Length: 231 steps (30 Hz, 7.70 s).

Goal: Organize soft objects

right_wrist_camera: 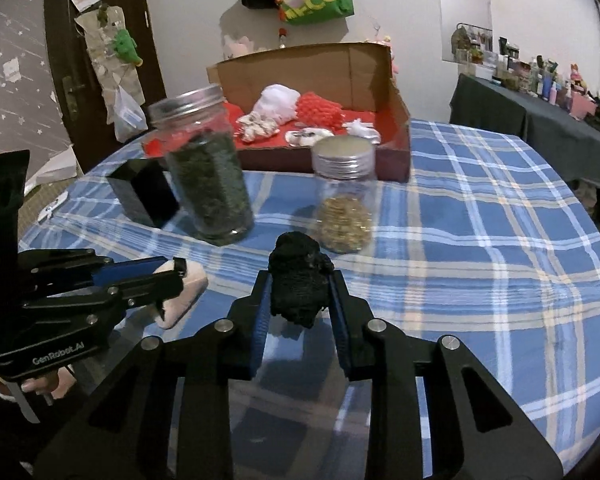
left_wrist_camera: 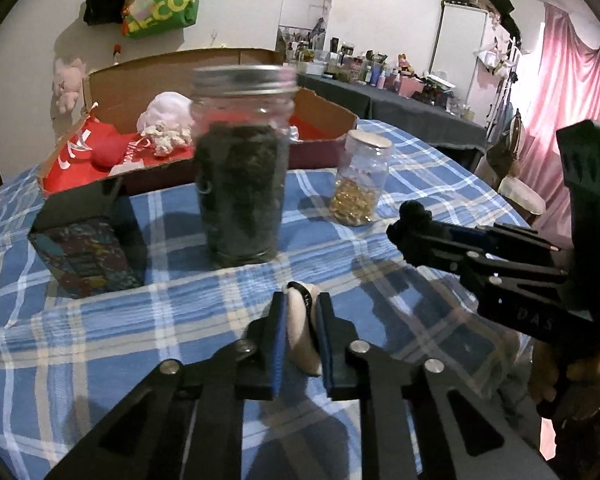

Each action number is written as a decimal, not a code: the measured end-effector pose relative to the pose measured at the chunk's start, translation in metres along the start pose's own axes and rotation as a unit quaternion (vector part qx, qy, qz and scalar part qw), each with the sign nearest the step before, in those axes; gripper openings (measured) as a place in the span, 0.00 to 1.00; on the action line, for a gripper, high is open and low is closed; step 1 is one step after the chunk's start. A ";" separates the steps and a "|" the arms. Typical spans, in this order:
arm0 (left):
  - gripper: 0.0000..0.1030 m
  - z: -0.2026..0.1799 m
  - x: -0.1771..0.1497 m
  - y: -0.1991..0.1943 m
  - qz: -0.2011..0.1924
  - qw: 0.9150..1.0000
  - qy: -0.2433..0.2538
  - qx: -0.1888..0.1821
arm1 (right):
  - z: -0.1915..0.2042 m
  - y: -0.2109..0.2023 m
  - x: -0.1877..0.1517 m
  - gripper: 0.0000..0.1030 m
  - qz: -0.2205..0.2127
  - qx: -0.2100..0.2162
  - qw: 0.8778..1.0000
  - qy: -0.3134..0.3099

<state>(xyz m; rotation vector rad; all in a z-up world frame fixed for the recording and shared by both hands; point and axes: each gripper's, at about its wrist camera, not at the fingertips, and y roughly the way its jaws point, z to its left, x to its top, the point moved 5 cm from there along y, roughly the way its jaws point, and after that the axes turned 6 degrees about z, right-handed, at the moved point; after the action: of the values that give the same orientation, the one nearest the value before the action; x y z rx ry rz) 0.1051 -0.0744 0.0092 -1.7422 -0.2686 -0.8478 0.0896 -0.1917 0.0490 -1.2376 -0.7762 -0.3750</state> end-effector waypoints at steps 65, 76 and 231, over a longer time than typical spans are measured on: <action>0.43 0.036 -0.015 -0.016 -0.034 0.999 0.021 0.019 | 0.027 0.015 -0.016 0.28 -0.021 -0.001 1.000 0.001; 0.43 0.069 -0.019 -0.031 -0.037 0.999 -0.015 0.037 | 0.001 0.007 -0.014 0.28 -0.016 -0.015 0.999 0.029; 1.00 0.155 0.157 0.063 0.142 0.981 -0.105 0.077 | -0.043 0.142 0.153 0.76 0.209 -0.029 0.977 0.041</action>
<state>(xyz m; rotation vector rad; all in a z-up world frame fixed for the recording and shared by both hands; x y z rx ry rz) 0.3160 0.0075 0.0474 -1.6760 -0.2129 -0.4264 0.3010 -0.1656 0.0519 -1.3940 -0.4193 -0.1037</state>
